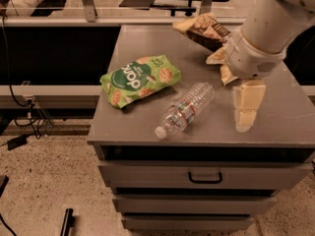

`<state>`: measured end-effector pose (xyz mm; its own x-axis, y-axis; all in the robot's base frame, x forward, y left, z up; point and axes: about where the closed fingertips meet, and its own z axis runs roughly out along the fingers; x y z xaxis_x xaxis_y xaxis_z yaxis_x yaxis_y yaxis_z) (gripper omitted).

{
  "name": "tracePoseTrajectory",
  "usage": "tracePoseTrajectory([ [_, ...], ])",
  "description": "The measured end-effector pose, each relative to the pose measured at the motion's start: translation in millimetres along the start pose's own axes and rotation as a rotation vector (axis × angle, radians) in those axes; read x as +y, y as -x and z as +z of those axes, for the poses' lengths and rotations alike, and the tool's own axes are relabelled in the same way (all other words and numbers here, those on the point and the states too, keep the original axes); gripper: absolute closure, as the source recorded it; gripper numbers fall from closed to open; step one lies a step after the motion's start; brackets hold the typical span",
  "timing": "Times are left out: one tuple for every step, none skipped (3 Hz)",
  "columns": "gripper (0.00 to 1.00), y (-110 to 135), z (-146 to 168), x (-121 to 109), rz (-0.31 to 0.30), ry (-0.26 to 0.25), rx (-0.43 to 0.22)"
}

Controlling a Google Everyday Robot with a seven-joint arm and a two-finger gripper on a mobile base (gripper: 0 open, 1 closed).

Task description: Pick water bottle

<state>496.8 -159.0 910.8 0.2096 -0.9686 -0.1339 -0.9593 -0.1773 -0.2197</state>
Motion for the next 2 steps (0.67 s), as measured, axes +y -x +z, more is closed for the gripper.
tracePoseTrajectory([
  [0.0,11,19,-16,-0.094,0.037,-0.026],
  [0.0,20,33,-23,-0.15,0.068,-0.052],
])
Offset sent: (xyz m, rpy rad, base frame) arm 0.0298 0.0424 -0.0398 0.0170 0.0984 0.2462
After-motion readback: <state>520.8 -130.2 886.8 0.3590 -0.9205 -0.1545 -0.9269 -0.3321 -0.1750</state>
